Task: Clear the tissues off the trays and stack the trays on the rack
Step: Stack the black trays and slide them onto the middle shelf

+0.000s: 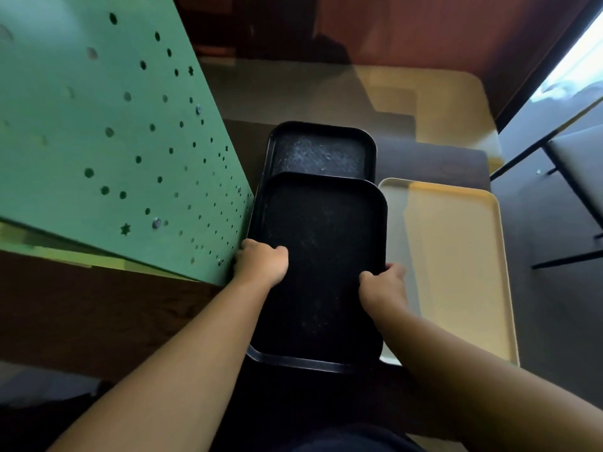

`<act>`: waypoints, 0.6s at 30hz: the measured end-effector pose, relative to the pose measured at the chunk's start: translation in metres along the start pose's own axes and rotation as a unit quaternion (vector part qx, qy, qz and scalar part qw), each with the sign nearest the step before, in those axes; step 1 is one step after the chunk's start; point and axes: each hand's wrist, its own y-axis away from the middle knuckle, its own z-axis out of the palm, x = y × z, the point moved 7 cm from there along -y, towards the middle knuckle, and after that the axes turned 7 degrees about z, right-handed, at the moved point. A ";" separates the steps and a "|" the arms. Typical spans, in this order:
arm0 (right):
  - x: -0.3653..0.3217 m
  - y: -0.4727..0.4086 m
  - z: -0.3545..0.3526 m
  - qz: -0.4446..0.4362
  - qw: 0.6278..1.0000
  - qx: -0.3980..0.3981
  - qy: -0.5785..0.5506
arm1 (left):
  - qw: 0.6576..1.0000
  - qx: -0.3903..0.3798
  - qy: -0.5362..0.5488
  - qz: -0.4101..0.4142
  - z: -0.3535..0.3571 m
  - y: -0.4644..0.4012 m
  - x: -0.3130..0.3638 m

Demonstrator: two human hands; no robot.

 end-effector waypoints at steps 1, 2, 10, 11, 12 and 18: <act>-0.003 0.003 0.001 -0.006 1.000 -0.001 0.014 | 1.000 -0.005 0.006 -0.006 0.001 0.000 -0.003; -0.006 0.004 0.002 -0.014 1.000 -0.002 0.027 | 1.000 -0.006 0.009 -0.009 0.002 0.001 -0.005; -0.008 0.001 -0.004 0.010 1.000 0.001 0.014 | 1.000 0.004 -0.008 -0.024 0.006 0.011 -0.015; -0.007 0.001 -0.005 0.010 1.000 0.005 0.003 | 1.000 0.008 -0.012 -0.019 0.006 0.012 -0.014; -0.006 0.000 -0.006 0.008 1.000 0.008 -0.007 | 1.000 0.014 -0.015 -0.012 0.005 0.013 -0.012; -0.035 -0.008 -0.006 -0.008 0.997 -0.001 -0.079 | 0.998 0.052 -0.002 0.037 -0.017 -0.004 0.035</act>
